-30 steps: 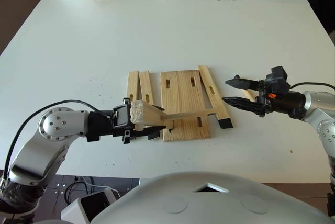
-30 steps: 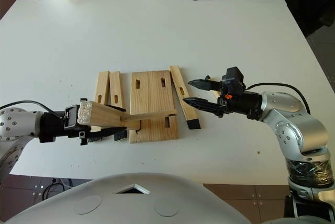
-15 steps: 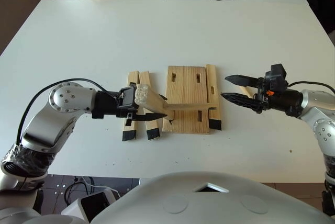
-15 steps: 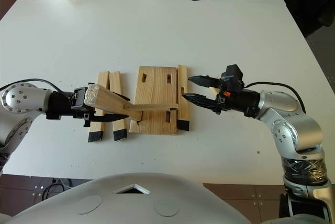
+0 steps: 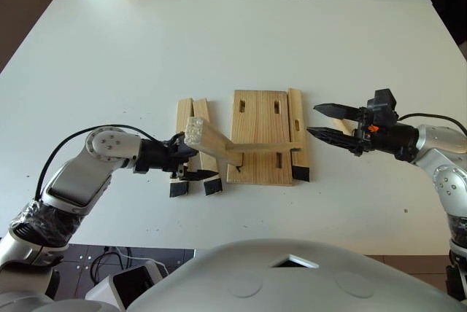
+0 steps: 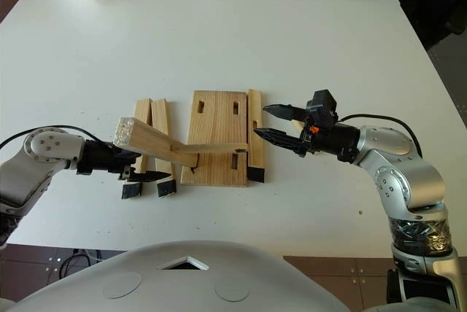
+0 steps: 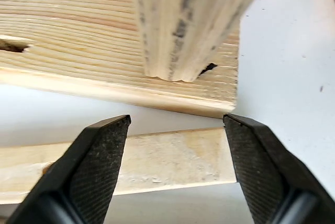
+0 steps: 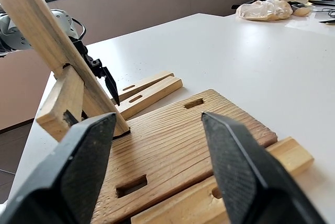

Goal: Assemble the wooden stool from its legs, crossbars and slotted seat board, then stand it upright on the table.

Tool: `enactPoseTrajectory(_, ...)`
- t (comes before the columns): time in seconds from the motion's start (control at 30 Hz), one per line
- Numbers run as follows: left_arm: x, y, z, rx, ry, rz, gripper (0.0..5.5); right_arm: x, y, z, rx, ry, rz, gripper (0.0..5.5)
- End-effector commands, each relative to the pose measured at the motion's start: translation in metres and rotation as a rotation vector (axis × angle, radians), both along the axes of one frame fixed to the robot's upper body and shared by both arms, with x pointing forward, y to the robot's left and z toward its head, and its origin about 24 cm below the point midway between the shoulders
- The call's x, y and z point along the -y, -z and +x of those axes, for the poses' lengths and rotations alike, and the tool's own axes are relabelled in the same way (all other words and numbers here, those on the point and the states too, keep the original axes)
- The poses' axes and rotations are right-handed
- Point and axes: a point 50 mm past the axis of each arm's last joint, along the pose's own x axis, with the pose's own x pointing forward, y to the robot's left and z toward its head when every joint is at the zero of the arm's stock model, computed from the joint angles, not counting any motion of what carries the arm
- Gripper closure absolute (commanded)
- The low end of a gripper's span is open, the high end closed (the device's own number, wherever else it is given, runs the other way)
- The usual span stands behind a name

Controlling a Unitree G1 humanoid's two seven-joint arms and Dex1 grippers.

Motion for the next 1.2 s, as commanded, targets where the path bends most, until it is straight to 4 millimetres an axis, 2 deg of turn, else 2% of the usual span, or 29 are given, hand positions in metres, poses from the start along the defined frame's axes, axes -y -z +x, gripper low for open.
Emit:
enactPoseTrajectory(0.03, -0.009, -0.016, -0.006, 0.034, -0.056, -0.018, 2.23, 0.002, 0.000, 0.000, 0.017, 0.022, -0.006, 2.50)
enactPoseTrajectory(0.2, -0.026, -0.023, -0.030, 0.037, -0.230, -0.003, 2.23, 0.007, 0.003, -0.010, 0.015, 0.069, -0.008, 2.50)
enactPoseTrajectory(0.4, -0.020, -0.031, -0.047, 0.034, -0.517, -0.036, 2.23, 0.014, 0.007, -0.027, 0.011, 0.156, -0.012, 2.50)
enactPoseTrajectory(0.47, -0.019, -0.028, -0.048, 0.058, -0.629, -0.012, 2.23, 0.016, 0.007, -0.030, 0.012, 0.180, -0.016, 2.50)
enactPoseTrajectory(0.6, -0.032, -0.015, -0.055, 0.063, -0.853, 0.098, 2.23, 0.023, 0.005, -0.031, 0.014, 0.207, -0.026, 2.50)
enactPoseTrajectory(0.7, -0.031, -0.008, -0.063, 0.023, -0.962, 0.116, 1.81, 0.024, 0.004, -0.031, 0.019, 0.213, -0.033, 2.50)
enactPoseTrajectory(0.83, -0.015, 0.004, -0.078, -0.095, -1.001, 0.077, 1.78, 0.024, 0.004, -0.032, 0.019, 0.219, -0.031, 2.50)
enactPoseTrajectory(0.93, -0.011, 0.008, -0.082, -0.137, -1.009, 0.071, 1.78, 0.022, 0.005, -0.033, 0.016, 0.217, -0.032, 2.50)
enactPoseTrajectory(1.2, -0.029, 0.024, -0.079, -0.157, -1.084, 0.146, 1.78, 0.018, 0.008, -0.035, 0.012, 0.215, -0.029, 2.50)
